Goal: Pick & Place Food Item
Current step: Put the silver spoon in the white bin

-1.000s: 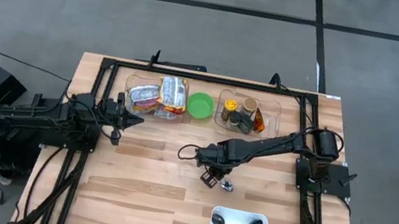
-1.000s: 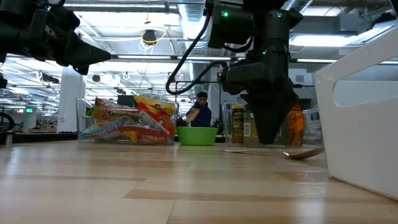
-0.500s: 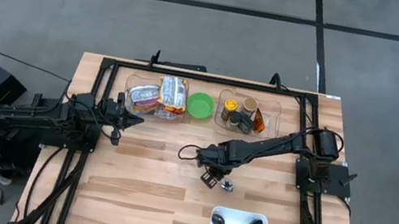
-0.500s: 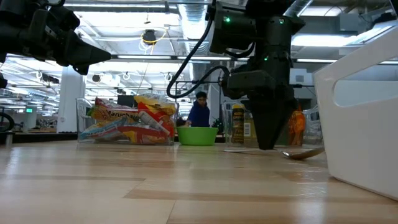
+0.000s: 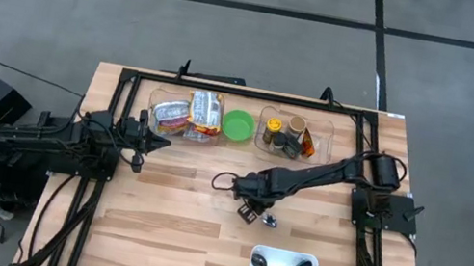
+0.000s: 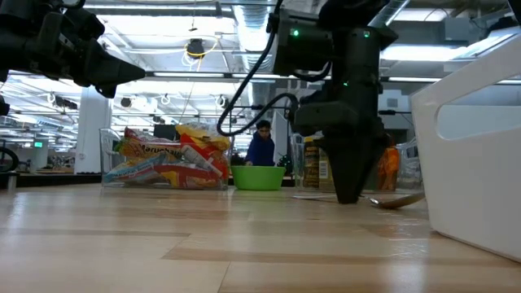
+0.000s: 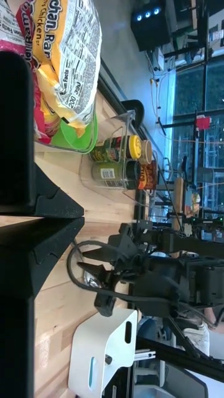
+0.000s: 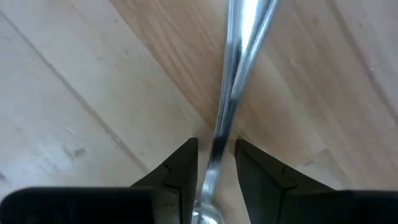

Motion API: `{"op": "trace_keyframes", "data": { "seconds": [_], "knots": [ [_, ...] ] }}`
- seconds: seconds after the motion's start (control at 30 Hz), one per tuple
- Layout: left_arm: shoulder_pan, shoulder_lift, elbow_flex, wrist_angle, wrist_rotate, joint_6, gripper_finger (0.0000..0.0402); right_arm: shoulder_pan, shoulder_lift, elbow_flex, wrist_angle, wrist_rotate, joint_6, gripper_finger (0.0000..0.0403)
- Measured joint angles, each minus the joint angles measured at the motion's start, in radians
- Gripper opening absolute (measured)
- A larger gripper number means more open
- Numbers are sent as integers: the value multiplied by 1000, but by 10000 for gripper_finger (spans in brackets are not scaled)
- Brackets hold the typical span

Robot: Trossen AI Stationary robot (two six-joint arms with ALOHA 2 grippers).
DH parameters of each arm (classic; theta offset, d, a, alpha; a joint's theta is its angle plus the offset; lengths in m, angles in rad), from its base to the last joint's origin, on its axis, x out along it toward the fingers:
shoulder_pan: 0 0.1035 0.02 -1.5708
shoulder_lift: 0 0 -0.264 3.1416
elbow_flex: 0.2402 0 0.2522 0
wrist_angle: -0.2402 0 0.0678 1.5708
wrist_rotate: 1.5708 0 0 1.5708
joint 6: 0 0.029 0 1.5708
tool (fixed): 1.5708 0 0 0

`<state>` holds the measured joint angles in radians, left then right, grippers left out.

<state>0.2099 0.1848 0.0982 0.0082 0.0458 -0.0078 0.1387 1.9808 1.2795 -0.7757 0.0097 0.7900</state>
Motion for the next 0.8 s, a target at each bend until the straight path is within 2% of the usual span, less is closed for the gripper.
{"op": "trace_keyframes", "data": {
  "seconds": [0.27, 0.63, 0.8],
  "knots": [
    [0, 0, 0, 6, 0, 0, 1, 0, 2, 1, 0, 2, -4, 96],
    [0, 0, 0, 12, 0, 0, 1, -1, 3, -1, -10, 2, -8, 14],
    [0, 0, 0, 12, 0, 0, 1, -1, 3, -1, -9, 2, -15, 15]
  ]
}}
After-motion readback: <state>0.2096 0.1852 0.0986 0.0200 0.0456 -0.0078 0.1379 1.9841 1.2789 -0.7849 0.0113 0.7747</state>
